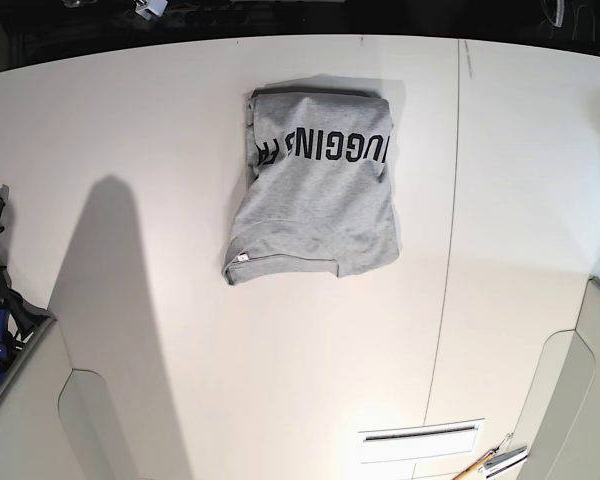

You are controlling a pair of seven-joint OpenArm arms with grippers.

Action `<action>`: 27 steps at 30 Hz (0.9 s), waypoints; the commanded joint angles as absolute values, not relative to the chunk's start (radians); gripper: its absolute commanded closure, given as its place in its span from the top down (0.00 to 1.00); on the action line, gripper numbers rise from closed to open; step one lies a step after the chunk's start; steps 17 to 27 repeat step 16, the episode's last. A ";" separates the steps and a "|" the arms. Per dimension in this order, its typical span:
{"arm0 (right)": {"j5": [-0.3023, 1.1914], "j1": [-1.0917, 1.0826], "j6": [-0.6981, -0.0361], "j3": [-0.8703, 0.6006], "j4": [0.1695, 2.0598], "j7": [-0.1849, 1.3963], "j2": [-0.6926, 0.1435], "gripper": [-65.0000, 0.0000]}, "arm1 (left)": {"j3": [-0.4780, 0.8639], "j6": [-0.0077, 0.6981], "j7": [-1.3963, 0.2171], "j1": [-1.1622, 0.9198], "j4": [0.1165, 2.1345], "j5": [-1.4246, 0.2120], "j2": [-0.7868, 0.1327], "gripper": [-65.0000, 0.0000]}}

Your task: Fold the T-shirt properly

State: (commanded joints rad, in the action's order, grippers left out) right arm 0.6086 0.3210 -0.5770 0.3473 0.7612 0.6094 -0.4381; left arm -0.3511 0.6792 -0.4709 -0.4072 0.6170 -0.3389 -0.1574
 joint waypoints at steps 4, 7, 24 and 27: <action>0.502 0.299 -0.572 0.347 0.736 0.561 -0.403 0.00 | -0.352 0.487 -0.467 -0.353 0.589 -0.279 -0.159 0.00; 0.424 0.294 -0.572 0.347 0.737 0.561 -0.390 0.00 | -0.352 0.456 -0.469 -0.331 0.589 -0.253 -0.178 0.00; 0.314 0.295 -0.572 0.347 0.738 0.587 -0.379 0.00 | -0.352 0.438 -0.445 -0.330 0.603 -0.277 -0.197 0.00; 0.314 0.295 -0.572 0.347 0.738 0.587 -0.379 0.00 | -0.352 0.438 -0.445 -0.330 0.603 -0.277 -0.197 0.00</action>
